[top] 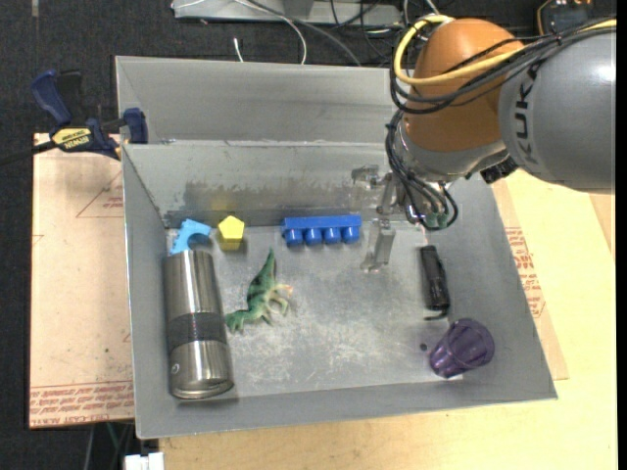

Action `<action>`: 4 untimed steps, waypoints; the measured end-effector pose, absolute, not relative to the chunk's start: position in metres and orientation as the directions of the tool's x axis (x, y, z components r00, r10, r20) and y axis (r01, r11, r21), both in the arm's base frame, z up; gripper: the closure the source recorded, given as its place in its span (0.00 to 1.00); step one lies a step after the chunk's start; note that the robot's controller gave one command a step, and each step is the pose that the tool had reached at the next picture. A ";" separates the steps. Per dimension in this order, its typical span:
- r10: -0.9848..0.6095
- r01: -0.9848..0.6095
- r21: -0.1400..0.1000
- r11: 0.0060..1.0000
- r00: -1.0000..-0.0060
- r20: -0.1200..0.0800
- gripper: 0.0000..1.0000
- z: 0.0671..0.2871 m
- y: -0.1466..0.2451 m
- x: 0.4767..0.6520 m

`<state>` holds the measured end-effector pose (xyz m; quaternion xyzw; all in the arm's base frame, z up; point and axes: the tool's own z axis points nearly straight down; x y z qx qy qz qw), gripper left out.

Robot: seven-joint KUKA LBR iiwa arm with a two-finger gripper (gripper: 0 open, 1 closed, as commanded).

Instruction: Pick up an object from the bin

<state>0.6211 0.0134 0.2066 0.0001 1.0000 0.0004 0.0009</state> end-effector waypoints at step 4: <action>0.177 0.177 0.012 0.984 -0.984 -0.014 0.00 0.075 0.052 0.641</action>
Offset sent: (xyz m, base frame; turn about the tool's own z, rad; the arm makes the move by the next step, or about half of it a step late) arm 0.0281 0.0341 -0.0586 0.0554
